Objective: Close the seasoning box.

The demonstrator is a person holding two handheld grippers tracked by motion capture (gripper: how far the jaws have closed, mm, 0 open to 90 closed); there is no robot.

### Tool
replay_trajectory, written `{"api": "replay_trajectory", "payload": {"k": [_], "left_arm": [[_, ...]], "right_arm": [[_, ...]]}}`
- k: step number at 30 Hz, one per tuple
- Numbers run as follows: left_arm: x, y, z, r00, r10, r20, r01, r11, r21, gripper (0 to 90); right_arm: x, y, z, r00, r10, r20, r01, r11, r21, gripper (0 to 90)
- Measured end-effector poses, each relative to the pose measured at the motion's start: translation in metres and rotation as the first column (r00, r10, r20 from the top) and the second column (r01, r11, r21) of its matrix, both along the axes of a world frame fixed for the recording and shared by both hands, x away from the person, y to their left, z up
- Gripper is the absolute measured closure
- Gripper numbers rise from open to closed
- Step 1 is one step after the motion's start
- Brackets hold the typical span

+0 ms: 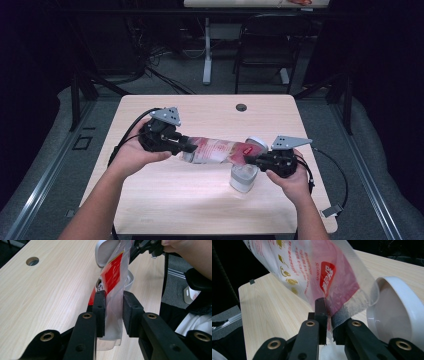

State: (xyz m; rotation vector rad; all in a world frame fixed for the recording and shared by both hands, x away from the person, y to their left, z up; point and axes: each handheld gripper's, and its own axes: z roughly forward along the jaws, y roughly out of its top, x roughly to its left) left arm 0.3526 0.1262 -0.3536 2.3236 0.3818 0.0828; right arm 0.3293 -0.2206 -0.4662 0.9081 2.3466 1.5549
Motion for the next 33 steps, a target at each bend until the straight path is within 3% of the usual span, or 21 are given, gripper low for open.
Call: {"api": "replay_trajectory", "payload": {"k": [33], "left_arm": [[-0.0003, -0.0044, 0.0038, 0.9999, -0.007, 0.008, 0.007, 0.9999, -0.007, 78.9]], "right_arm": [[0.0004, -0.0011, -0.0009, 1.0000, -0.003, -0.005, 0.003, 1.000, -0.005, 83.9]]}}
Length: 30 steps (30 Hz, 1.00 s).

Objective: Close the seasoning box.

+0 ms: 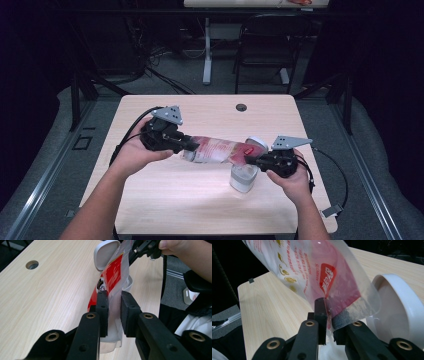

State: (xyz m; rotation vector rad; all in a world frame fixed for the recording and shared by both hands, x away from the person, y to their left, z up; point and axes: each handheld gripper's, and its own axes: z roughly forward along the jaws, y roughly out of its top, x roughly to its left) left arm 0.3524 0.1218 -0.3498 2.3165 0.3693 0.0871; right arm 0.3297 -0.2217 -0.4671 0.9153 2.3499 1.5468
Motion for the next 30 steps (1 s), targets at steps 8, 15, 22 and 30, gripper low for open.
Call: {"api": "replay_trajectory", "payload": {"k": [8, 15, 22, 30], "left_arm": [[0.0000, -0.0002, 0.0005, 1.0000, 0.003, 0.007, -0.003, 1.0000, 0.004, 80.7], [-0.0001, -0.0014, 0.0015, 0.9999, 0.008, 0.007, -0.008, 0.9999, 0.013, 81.7], [-0.0003, -0.0019, 0.0017, 0.9999, 0.006, 0.008, -0.006, 0.9999, 0.012, 82.0], [0.0005, -0.0008, 0.0012, 1.0000, 0.006, 0.006, -0.006, 0.9999, 0.012, 82.4]], "right_arm": [[0.0000, 0.0005, 0.0001, 1.0000, 0.003, -0.002, -0.003, 1.000, -0.006, 83.7], [0.0004, 0.0005, -0.0003, 1.0000, 0.007, -0.007, -0.007, 1.000, -0.005, 82.8], [0.0006, -0.0002, -0.0010, 0.9999, 0.005, -0.009, -0.005, 1.000, 0.003, 81.5], [0.0015, -0.0032, -0.0016, 0.9999, 0.009, -0.012, -0.009, 1.000, -0.009, 81.7]]}}
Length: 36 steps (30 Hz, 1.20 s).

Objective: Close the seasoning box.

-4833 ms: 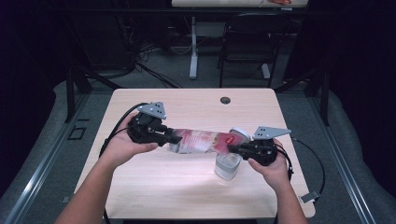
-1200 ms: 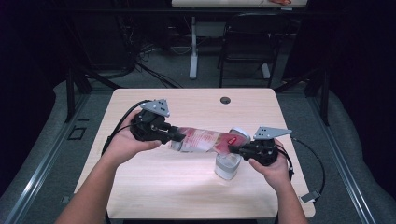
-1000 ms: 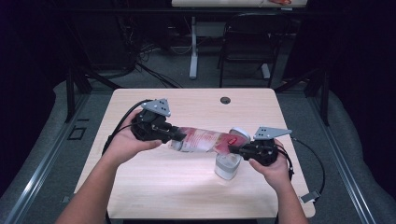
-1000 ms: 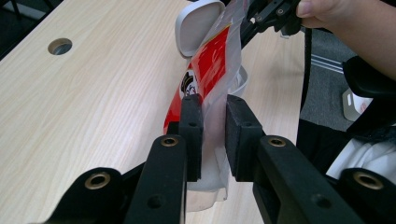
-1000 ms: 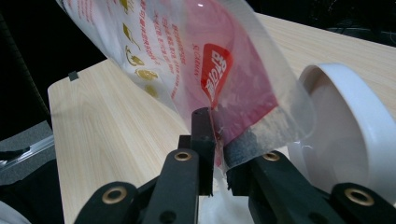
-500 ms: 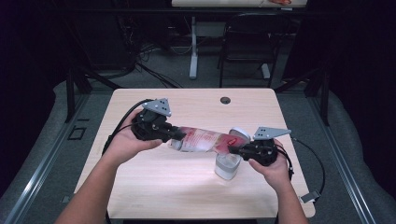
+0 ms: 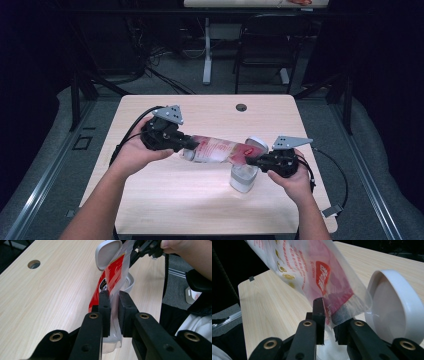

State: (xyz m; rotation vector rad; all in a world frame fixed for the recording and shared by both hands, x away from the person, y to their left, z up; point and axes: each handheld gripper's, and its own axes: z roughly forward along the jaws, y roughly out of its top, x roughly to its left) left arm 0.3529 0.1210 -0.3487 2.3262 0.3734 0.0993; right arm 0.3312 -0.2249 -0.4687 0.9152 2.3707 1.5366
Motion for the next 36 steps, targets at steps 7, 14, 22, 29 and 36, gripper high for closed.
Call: {"api": "replay_trajectory", "payload": {"k": [7, 14, 22, 29, 36], "left_arm": [[0.0005, 0.0006, -0.0011, 1.0000, 0.000, -0.005, 0.000, 1.0000, -0.005, 82.6], [0.0017, 0.0009, -0.0014, 0.9999, 0.000, -0.013, 0.000, 1.0000, -0.009, 82.8], [0.0010, 0.0001, -0.0008, 0.9998, -0.009, -0.017, 0.008, 0.9999, -0.014, 84.0], [-0.0003, -0.0016, 0.0006, 0.9995, -0.022, -0.023, 0.022, 0.9995, -0.022, 85.9], [-0.0015, -0.0042, 0.0024, 0.9993, -0.031, -0.022, 0.030, 0.9993, -0.022, 86.6]], "right_arm": [[0.0003, -0.0012, -0.0004, 1.0000, -0.007, 0.000, 0.007, 1.000, -0.007, 82.4], [0.0007, -0.0022, -0.0006, 1.0000, -0.004, -0.004, 0.004, 1.000, -0.004, 84.4], [0.0006, -0.0028, -0.0003, 1.0000, -0.006, -0.006, 0.006, 1.000, -0.008, 84.9], [0.0001, -0.0046, 0.0002, 0.9999, -0.011, -0.006, 0.011, 1.000, -0.003, 83.8], [-0.0002, -0.0067, 0.0013, 1.0000, -0.004, -0.008, 0.004, 1.000, -0.010, 83.8]]}}
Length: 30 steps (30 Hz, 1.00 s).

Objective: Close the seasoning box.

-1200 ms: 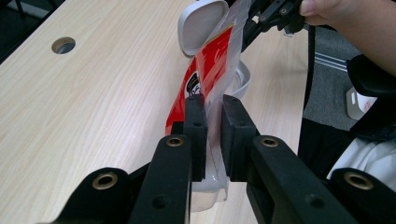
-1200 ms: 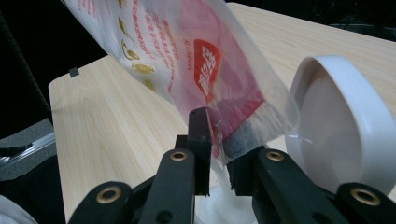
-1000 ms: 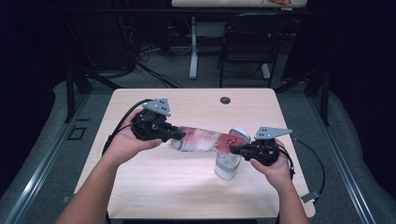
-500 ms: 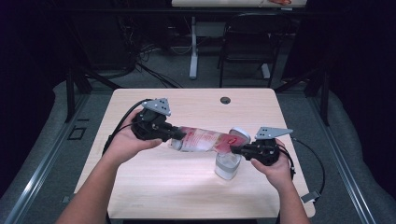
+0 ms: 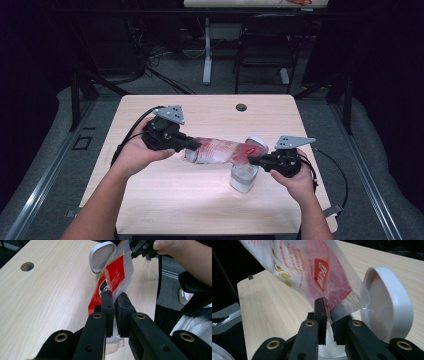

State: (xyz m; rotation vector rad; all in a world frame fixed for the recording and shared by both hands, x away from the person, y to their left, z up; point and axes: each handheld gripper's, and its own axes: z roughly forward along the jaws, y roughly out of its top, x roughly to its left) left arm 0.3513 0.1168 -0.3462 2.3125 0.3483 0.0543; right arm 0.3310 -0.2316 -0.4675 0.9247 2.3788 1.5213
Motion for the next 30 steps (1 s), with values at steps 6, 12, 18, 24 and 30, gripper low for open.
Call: {"api": "replay_trajectory", "payload": {"k": [6, 12, 18, 24, 30], "left_arm": [[-0.0005, 0.0001, 0.0010, 1.0000, 0.000, 0.001, 0.000, 1.0000, 0.002, 86.8], [-0.0021, -0.0008, 0.0030, 1.0000, -0.008, 0.005, 0.008, 0.9999, 0.010, 86.9], [-0.0041, 0.0010, 0.0071, 0.9999, -0.007, 0.010, 0.007, 1.0000, 0.007, 86.9], [-0.0050, 0.0002, 0.0069, 0.9999, -0.011, 0.004, 0.010, 0.9999, 0.008, 86.8], [-0.0036, -0.0026, 0.0068, 1.0000, -0.010, 0.001, 0.010, 0.9999, 0.010, 86.8]], "right_arm": [[-0.0009, 0.0000, 0.0004, 1.0000, 0.006, -0.002, -0.006, 1.000, -0.003, 83.8], [-0.0036, 0.0036, 0.0037, 1.0000, 0.006, -0.007, -0.006, 1.000, -0.024, 83.9], [-0.0069, 0.0083, 0.0051, 0.9999, 0.007, -0.011, -0.007, 1.000, -0.031, 84.0], [-0.0098, 0.0076, 0.0043, 0.9999, 0.012, -0.012, -0.012, 1.000, -0.022, 84.0], [-0.0094, 0.0054, 0.0024, 0.9999, 0.008, -0.012, -0.009, 1.000, -0.011, 84.0]]}}
